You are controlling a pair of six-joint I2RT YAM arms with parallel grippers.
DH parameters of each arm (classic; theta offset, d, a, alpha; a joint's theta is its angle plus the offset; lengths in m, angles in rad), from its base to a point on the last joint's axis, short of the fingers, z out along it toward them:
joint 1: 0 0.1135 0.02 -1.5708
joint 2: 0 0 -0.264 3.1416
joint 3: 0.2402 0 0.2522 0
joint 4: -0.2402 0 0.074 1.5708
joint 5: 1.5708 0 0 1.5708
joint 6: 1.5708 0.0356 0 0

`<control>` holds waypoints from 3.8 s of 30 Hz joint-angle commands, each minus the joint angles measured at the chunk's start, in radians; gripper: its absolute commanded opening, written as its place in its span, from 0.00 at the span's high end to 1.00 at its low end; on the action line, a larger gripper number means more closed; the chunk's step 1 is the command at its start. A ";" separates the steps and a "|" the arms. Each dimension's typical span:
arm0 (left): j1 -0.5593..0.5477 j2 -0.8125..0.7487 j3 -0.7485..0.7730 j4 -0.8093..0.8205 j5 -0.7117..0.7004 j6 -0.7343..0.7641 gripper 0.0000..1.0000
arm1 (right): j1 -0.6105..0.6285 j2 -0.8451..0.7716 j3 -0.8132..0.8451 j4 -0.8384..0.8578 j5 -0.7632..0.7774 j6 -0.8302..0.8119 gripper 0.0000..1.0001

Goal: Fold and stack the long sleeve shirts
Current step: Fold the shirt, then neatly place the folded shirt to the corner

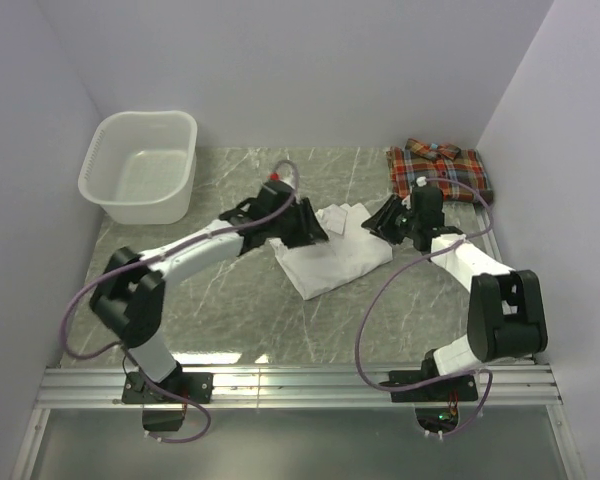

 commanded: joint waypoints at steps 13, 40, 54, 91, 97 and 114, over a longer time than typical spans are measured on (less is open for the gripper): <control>-0.061 0.244 -0.198 0.001 0.197 0.087 0.67 | -0.112 0.227 -0.249 0.393 -0.177 0.126 0.60; 0.295 0.019 -0.094 0.105 0.069 0.048 0.46 | 0.083 0.198 0.003 0.469 -0.226 0.232 0.60; 0.390 0.324 -0.059 0.276 0.045 0.011 0.58 | -0.011 0.464 -0.046 0.609 -0.218 0.232 0.64; -0.292 0.509 0.598 -0.355 -0.532 0.333 0.36 | -0.021 0.154 -0.362 0.353 -0.234 0.126 0.62; -0.292 0.594 0.676 -0.353 -0.547 0.338 0.37 | -0.023 0.180 -0.364 0.368 -0.243 0.121 0.63; -0.292 0.696 0.745 -0.323 -0.512 0.316 0.43 | -0.020 0.195 -0.372 0.380 -0.251 0.125 0.65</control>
